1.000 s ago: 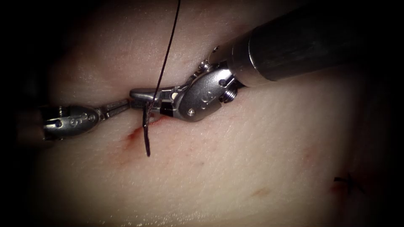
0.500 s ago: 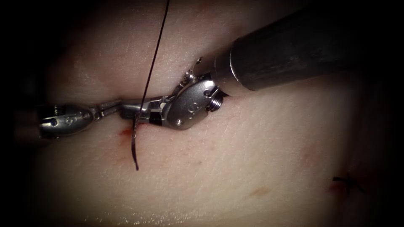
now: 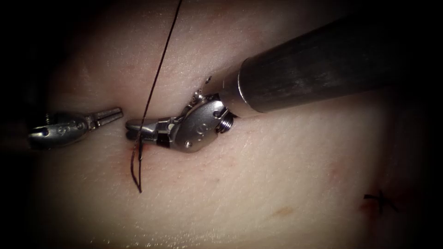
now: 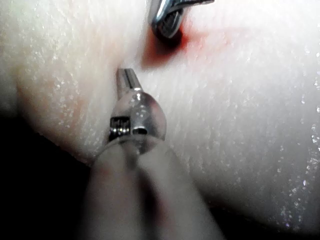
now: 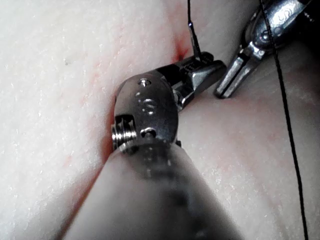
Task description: Wound Closure
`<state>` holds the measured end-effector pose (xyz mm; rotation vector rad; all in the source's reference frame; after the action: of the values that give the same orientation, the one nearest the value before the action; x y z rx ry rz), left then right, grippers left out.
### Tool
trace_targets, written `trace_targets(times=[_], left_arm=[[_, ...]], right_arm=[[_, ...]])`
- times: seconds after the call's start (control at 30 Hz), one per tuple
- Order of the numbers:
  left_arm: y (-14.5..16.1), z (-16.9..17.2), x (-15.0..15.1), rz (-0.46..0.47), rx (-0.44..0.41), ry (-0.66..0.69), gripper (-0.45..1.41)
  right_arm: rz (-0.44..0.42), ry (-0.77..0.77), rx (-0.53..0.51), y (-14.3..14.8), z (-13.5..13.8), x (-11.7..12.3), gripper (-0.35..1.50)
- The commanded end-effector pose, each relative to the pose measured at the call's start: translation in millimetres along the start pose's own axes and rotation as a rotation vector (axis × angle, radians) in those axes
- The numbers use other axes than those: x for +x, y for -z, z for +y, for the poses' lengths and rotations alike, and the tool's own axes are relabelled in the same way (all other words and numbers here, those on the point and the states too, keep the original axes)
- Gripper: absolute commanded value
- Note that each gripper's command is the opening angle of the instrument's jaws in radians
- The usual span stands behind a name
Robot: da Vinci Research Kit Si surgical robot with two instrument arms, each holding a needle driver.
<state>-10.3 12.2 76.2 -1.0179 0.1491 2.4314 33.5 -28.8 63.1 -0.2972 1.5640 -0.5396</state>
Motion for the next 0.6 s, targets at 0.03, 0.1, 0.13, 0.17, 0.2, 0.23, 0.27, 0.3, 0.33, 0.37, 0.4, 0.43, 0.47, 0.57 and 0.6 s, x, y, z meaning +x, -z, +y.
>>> trace_targets(times=[0.03, 0.1, 0.13, 0.17, 0.2, 0.23, 0.27, 0.3, 0.33, 0.37, 0.4, 0.43, 0.47, 0.57, 0.6], left_arm=[[-0.8, 0.7, -0.3, 0.0, -0.002, 0.002, -0.45], [-0.8, 0.7, -0.3, 0.0, -0.001, 0.002, -0.45], [-0.8, 0.7, -0.3, 0.0, -0.001, 0.002, -0.45], [-0.9, 0.8, -0.2, -0.001, 0.0, 0.003, -0.45], [-0.9, 0.8, -0.2, -0.001, 0.001, 0.003, -0.45], [-0.9, 0.9, -0.2, -0.002, 0.002, 0.003, -0.45], [-1.0, 0.9, -0.2, -0.002, 0.003, 0.004, -0.45], [-1.0, 1.0, -0.2, -0.002, 0.003, 0.004, -0.45], [-0.9, 1.0, -0.2, -0.002, 0.004, 0.003, -0.45], [-0.8, 1.0, -0.3, -0.002, 0.003, 0.003, -0.45], [-0.7, 1.0, -0.3, -0.002, 0.003, 0.003, -0.45], [-0.6, 1.0, -0.4, -0.002, 0.002, 0.002, -0.45], [-0.5, 1.0, -0.4, -0.002, 0.001, 0.001, -0.45], [-0.5, 1.0, -0.5, -0.002, 0.002, 0.001, -0.45], [-0.5, 1.1, -0.5, -0.002, 0.002, 0.001, -0.45]], right_arm=[[-0.009, -0.007, 0.003, 0.2, -1.2, -0.1, -0.35], [-0.017, -0.017, 0.005, 0.9, -1.4, -0.3, -0.35], [-0.03, -0.038, 0.005, 1.3, -1.8, -0.5, -0.35], [-0.033, -0.041, 0.006, 1.4, -1.9, -0.7, -0.35], [-0.035, -0.051, 0.01, 1.4, -2.1, -0.9, -0.35], [-0.038, -0.065, 0.011, 1.4, -2.4, -1.1, -0.35], [-0.042, -0.073, 0.017, 1.3, -2.7, -1.3, -0.35], [-0.044, -0.075, 0.021, 1.2, -3.0, -1.5, -0.35], [-0.05, -0.094, 0.029, 0.9, -3.8, -2.0, -0.35], [-0.055, -0.096, 0.032, 0.8, -4.1, -2.1, -0.35], [-0.057, -0.102, 0.034, 0.7, -4.6, -2.3, -0.35], [-0.057, -0.111, 0.037, 0.5, -5.3, -2.7, -0.35], [-0.059, -0.121, 0.043, 0.4, -5.9, -3.0, -0.35], [-0.058, -0.132, 0.046, 0.3, -6.5, -3.2, -0.35], [-0.059, -0.132, 0.049, 0.2, -6.5, -3.2, -0.35]])
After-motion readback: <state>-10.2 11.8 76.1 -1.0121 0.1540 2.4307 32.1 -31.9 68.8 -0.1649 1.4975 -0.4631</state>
